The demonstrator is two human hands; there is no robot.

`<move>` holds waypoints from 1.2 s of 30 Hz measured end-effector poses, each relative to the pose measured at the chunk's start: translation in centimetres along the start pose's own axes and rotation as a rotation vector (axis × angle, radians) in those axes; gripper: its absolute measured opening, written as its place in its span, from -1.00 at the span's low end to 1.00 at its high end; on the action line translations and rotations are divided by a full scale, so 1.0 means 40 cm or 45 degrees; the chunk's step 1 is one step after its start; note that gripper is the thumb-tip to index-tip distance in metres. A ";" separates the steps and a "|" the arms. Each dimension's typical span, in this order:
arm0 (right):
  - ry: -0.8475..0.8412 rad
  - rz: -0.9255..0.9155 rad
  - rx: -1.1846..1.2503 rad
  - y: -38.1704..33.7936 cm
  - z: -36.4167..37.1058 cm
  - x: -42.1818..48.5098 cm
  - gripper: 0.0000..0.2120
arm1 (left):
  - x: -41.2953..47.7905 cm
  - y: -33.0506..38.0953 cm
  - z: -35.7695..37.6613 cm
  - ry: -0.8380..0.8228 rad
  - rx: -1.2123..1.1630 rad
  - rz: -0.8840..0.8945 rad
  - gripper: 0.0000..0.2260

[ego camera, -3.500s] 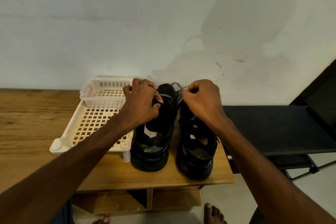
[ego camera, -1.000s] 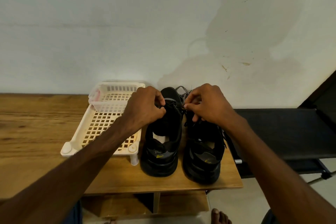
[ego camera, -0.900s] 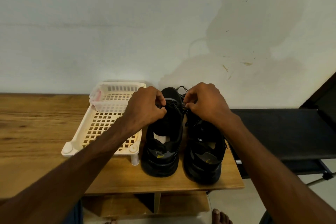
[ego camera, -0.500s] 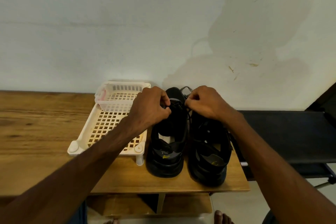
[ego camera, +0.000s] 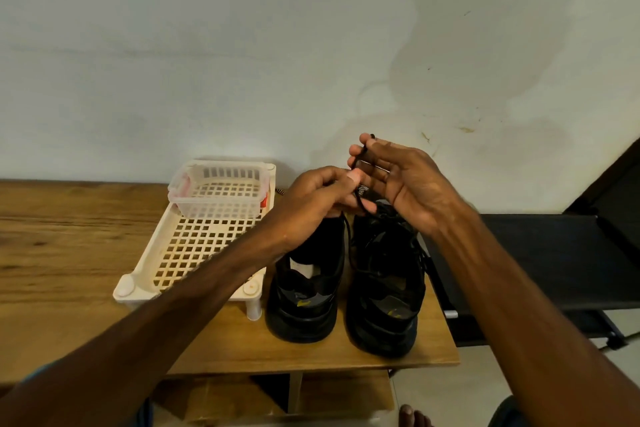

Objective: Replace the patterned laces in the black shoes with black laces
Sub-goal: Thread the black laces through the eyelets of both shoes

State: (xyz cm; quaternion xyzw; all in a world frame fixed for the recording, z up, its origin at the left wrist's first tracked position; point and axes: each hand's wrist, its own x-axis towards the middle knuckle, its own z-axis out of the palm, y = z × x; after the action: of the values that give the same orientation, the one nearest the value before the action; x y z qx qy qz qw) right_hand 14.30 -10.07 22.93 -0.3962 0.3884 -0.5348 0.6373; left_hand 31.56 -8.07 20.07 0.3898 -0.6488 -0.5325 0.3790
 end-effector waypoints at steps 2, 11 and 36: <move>0.009 -0.002 0.071 -0.001 -0.010 0.007 -0.81 | -0.006 0.004 -0.004 0.002 0.064 0.001 -0.77; 0.370 0.058 -0.152 0.013 -0.071 0.037 -0.82 | 0.022 0.003 -0.189 0.427 -0.766 -0.111 -0.78; -0.072 -0.391 -1.410 0.059 0.022 -0.001 -0.85 | 0.019 -0.031 -0.122 0.427 0.283 0.239 -0.85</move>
State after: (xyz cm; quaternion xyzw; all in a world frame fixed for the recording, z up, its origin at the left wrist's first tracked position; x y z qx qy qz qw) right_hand 16.01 -9.69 21.10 -0.7368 0.5316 -0.3272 0.2599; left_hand 35.81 -10.85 19.62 0.4501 -0.6649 -0.3478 0.4841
